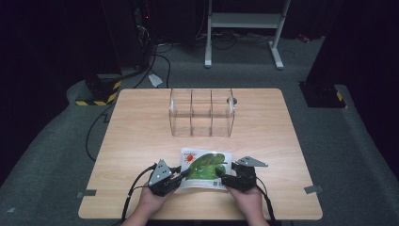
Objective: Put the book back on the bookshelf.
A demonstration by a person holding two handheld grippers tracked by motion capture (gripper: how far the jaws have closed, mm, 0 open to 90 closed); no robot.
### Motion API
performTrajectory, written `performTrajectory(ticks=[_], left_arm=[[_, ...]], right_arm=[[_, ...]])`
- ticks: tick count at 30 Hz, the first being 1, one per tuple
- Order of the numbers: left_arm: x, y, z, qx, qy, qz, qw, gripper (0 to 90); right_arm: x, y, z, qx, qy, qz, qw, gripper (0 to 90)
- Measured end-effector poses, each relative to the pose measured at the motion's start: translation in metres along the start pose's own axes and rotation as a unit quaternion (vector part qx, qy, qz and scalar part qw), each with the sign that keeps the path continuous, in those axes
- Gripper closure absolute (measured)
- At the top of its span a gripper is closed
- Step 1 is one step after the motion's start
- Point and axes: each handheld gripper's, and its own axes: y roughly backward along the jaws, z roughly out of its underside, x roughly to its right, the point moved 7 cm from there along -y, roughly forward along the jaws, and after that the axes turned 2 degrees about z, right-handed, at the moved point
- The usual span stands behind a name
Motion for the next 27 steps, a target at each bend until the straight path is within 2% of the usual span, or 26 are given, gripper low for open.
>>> performTrajectory(ticks=[4,7,9,11,13,14,19,21,25,27], left_arm=[[-0.001,-0.001,0.000,0.001,0.011,-0.003,0.9999,76.3],[-0.002,-0.003,0.000,0.000,0.012,-0.007,0.9999,76.5],[-0.003,-0.004,0.001,-0.006,0.013,-0.011,0.9998,76.7],[-0.003,-0.005,0.002,-0.010,0.011,-0.013,0.9998,77.0],[-0.003,-0.007,0.004,-0.014,0.012,-0.017,0.9997,77.4],[-0.003,-0.008,0.004,-0.015,0.006,-0.020,0.9997,77.4],[-0.003,-0.010,0.007,-0.019,0.006,-0.019,0.9996,75.5],[-0.002,-0.011,0.010,-0.024,0.004,-0.019,0.9995,72.9],[-0.001,-0.011,0.014,-0.038,0.004,-0.022,0.9990,67.6],[-0.002,-0.011,0.017,-0.043,0.003,-0.025,0.9988,62.2]], right_arm=[[0.001,0.005,-0.002,0.020,0.013,0.013,0.9996,37.6],[0.001,0.010,-0.004,0.038,0.019,0.024,0.9988,41.6],[0.001,0.016,-0.008,0.059,0.028,0.037,0.9972,45.6],[0.001,0.017,-0.009,0.064,0.030,0.040,0.9967,46.5],[0.002,0.024,-0.012,0.081,0.036,0.044,0.9951,48.1],[0.002,0.024,-0.012,0.081,0.036,0.044,0.9951,48.1],[0.003,0.031,-0.008,0.092,0.041,0.043,0.9940,51.7],[0.001,0.036,-0.003,0.102,0.053,0.037,0.9927,52.4],[-0.002,0.040,-0.001,0.105,0.061,0.027,0.9922,51.1],[-0.005,0.042,0.001,0.105,0.066,0.023,0.9920,49.8]])
